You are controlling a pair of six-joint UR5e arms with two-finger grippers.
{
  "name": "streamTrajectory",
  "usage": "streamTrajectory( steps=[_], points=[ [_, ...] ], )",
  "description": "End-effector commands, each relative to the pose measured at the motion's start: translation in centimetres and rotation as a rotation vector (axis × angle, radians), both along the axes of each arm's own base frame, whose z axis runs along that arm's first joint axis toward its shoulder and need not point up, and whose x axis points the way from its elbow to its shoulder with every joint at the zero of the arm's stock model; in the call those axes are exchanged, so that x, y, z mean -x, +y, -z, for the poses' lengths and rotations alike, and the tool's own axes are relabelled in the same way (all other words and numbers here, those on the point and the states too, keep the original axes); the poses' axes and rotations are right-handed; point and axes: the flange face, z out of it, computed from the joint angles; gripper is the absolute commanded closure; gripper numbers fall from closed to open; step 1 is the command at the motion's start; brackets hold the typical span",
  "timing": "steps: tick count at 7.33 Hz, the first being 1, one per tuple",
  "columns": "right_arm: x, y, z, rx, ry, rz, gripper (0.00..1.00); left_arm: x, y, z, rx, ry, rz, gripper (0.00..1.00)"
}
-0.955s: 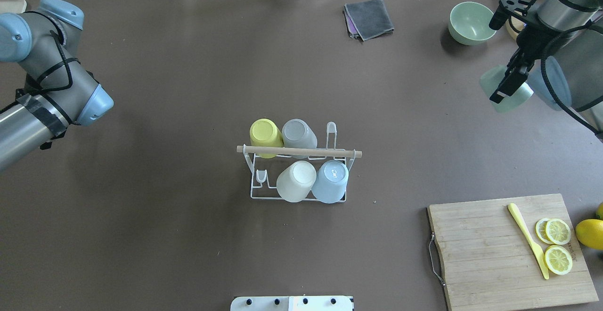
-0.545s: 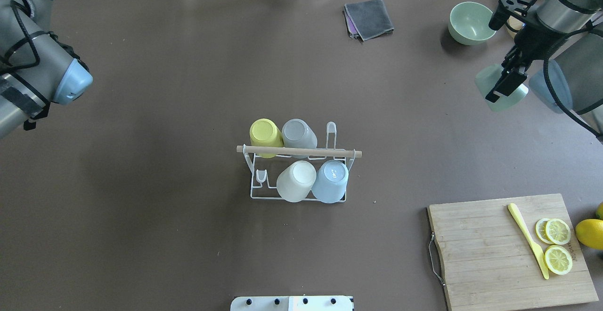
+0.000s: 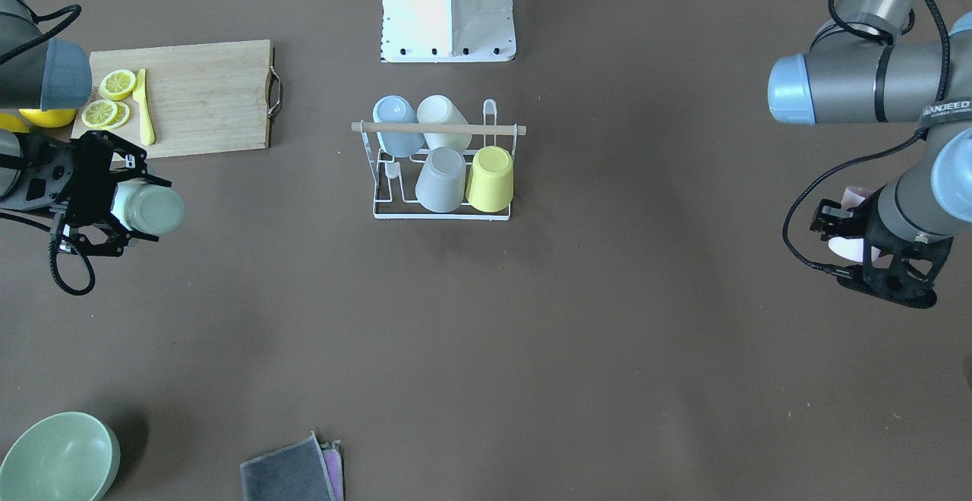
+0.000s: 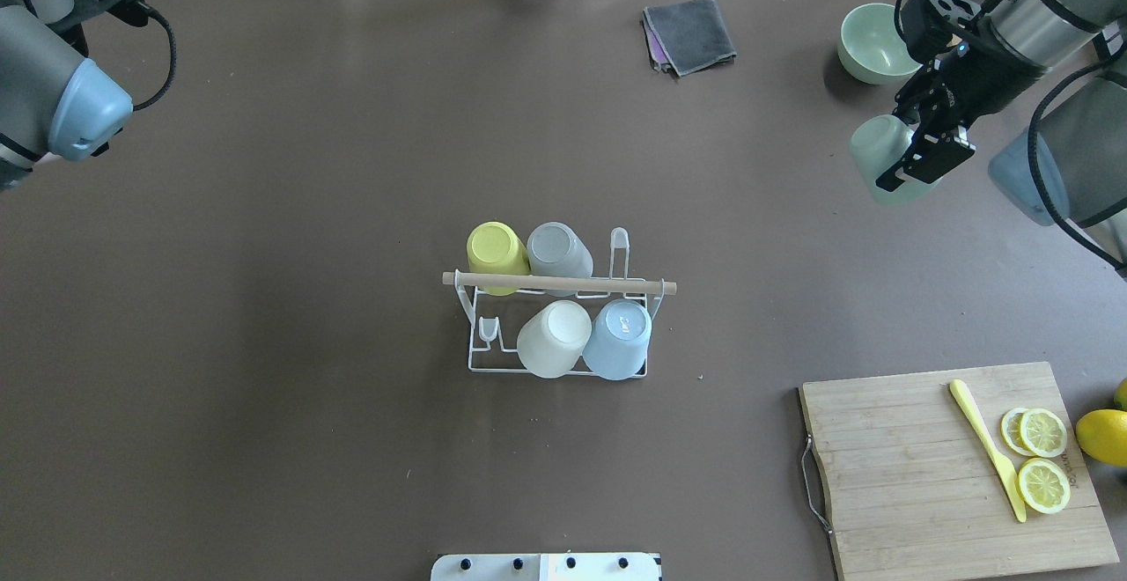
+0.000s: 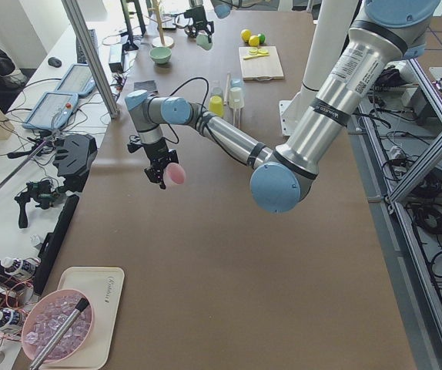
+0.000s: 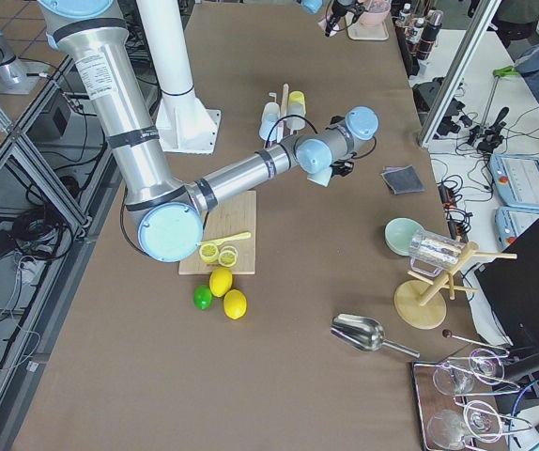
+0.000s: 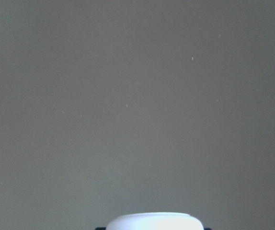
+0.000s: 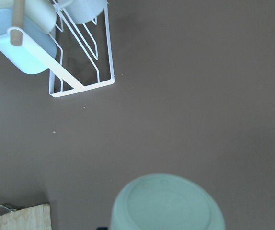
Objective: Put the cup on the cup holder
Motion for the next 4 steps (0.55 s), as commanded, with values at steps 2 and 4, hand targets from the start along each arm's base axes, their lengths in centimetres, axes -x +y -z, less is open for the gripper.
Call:
streamTrajectory(
  steps=[2,4],
  points=[
    [-0.1,2.6,5.3,-0.274,-0.210,-0.011,1.00,-0.9,0.1,3.5,-0.193,0.260,0.186,1.00],
    [0.3,3.5,8.5,-0.324,-0.300,-0.164,1.00,-2.0,1.6,8.5,-0.261,0.406,0.240,1.00]
  ],
)
